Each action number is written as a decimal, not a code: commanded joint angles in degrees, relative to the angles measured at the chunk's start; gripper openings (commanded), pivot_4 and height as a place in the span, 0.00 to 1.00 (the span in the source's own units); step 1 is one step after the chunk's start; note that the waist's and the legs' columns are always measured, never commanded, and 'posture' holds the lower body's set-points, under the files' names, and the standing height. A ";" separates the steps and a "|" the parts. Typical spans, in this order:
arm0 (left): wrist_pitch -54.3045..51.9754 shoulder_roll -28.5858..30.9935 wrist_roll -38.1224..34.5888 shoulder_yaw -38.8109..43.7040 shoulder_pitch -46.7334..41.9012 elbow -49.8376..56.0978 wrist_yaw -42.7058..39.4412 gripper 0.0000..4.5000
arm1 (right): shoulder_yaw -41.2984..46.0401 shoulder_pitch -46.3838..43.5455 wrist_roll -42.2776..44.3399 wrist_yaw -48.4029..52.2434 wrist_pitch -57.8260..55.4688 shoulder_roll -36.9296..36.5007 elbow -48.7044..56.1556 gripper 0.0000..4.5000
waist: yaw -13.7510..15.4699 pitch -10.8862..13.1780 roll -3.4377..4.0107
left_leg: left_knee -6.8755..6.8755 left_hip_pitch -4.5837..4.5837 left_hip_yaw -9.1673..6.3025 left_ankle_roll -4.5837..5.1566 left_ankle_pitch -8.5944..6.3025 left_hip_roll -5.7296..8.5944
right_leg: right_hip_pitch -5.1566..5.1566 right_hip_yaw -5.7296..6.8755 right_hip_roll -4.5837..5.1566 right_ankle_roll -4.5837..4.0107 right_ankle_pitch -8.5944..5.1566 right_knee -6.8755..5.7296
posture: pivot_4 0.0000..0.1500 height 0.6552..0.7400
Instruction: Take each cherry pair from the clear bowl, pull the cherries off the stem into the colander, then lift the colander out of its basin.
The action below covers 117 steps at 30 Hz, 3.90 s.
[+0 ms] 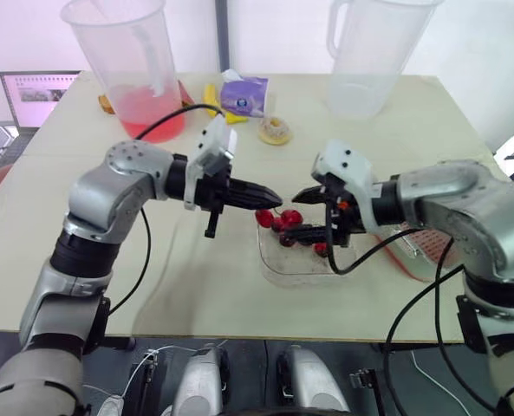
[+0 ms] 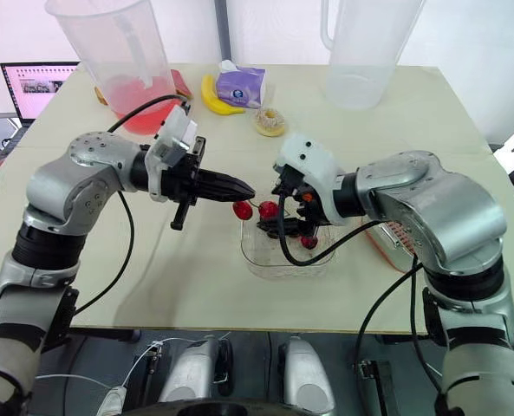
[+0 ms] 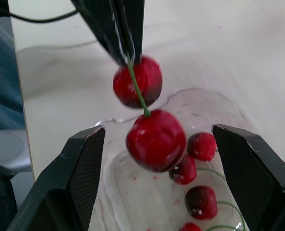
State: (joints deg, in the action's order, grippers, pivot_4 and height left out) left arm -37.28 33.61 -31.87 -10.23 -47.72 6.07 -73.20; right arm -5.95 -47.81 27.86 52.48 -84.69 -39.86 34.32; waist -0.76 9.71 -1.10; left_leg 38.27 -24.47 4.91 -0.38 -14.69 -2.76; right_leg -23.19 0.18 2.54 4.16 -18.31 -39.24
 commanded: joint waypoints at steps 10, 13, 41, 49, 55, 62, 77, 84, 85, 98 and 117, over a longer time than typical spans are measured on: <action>-0.22 -0.02 -0.77 1.36 -0.99 1.27 1.23 0.00 | -0.62 -1.24 5.38 -5.07 0.54 -0.78 -0.92 0.16 | 0.00 0.00 0.00 | 0.00 -0.01 0.00 0.00 0.00 0.00 | 0.00 0.00 0.00 0.00 0.00 0.00 | 1.00 1.00; -0.27 -0.28 -0.78 1.56 -1.41 0.58 1.54 0.00 | -1.58 -0.15 5.89 -5.76 0.50 -2.39 -0.88 0.16 | 0.05 0.00 0.00 | 0.00 -0.01 0.00 0.00 0.00 0.00 | 0.00 0.00 0.00 0.00 0.00 0.01 | 1.00 1.00; -5.29 -1.64 -5.53 4.07 2.50 4.95 6.96 0.00 | 39.13 33.36 -2.62 -31.91 -7.81 -15.24 5.10 0.16 | 0.75 -0.01 -0.01 | -0.05 -0.01 -0.02 -0.07 0.04 -0.01 | 0.05 -0.06 -0.04 0.02 0.00 0.08 | 1.00 1.00; -5.60 -1.78 -6.03 3.87 2.78 5.50 7.94 0.00 | 38.26 39.73 -0.87 -34.96 -7.81 -9.54 3.13 0.16 | 0.00 -0.02 0.01 | -0.06 0.02 -0.05 -0.09 0.05 -0.01 | 0.07 -0.07 -0.18 0.04 -0.01 0.08 | 1.00 1.00; -5.92 -2.03 -6.18 3.92 2.66 5.61 8.46 0.00 | 38.44 38.01 -0.01 -36.56 -7.81 -7.59 2.20 0.26 | 0.08 -0.02 0.01 | -0.07 0.02 -0.05 -0.09 0.05 0.01 | 0.07 -0.08 -0.18 0.05 -0.02 0.08 | 1.00 1.00; -5.44 -2.18 -5.73 3.78 2.03 4.64 8.49 0.00 | 40.48 32.56 3.56 -37.54 -7.81 -7.17 2.43 0.99 | 0.08 -0.02 0.01 | -0.07 0.02 -0.05 -0.08 0.05 0.01 | 0.07 -0.08 -0.18 0.05 -0.02 0.08 | 1.00 1.00; -3.97 -2.82 -4.46 3.12 -0.49 1.47 7.67 0.00 | 23.67 11.17 28.70 -29.58 -7.03 -0.11 6.29 0.99 | -0.21 -0.01 0.02 | -0.09 0.01 -0.07 -0.05 0.03 -0.01 | 0.07 -0.08 -0.11 0.04 -0.02 0.10 | 1.00 1.00; -3.36 -3.24 -3.85 2.76 -1.49 0.94 7.12 0.00 | 10.09 5.97 23.89 -32.36 -1.73 9.38 0.95 0.99 | 0.20 -0.01 0.02 | -0.05 -0.12 -0.06 -0.01 0.00 0.05 | -0.03 -0.06 -0.08 0.04 -0.02 0.09 | 1.00 1.00; -3.35 -3.25 -3.76 2.77 -1.54 0.91 7.04 0.00 | 9.53 5.43 23.75 -32.19 -1.13 10.01 0.28 0.99 | 0.14 0.00 0.01 | -0.03 -0.13 -0.04 0.02 -0.01 0.06 | -0.01 -0.06 -0.06 0.05 -0.02 0.11 | 1.00 1.00; -3.71 -3.19 -3.79 3.06 -1.42 1.26 7.30 0.00 | 8.07 4.10 22.94 -32.78 0.03 12.93 -1.88 0.70 | -0.02 -0.01 0.01 | -0.04 -0.12 -0.03 0.04 -0.02 0.00 | -0.04 -0.06 -0.03 0.05 -0.01 0.08 | 1.00 1.00; -3.80 -3.42 -3.65 3.15 -1.36 1.10 7.59 0.00 | 5.31 11.27 20.55 -33.58 -1.81 9.30 -0.65 0.13 | -0.02 0.00 0.02 | -0.05 -0.12 -0.03 0.05 -0.03 0.01 | -0.04 -0.06 -0.03 0.05 -0.01 0.10 | 1.00 1.00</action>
State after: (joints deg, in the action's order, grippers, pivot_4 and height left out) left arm -42.30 30.26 -34.35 -10.07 -47.36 5.23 -65.78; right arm 0.27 -37.61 49.03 19.11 -85.66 -29.95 33.46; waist -0.78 9.70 -1.08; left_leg 38.23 -24.58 4.88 -0.33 -14.72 -2.76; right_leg -23.24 0.12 2.51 4.21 -18.32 -39.15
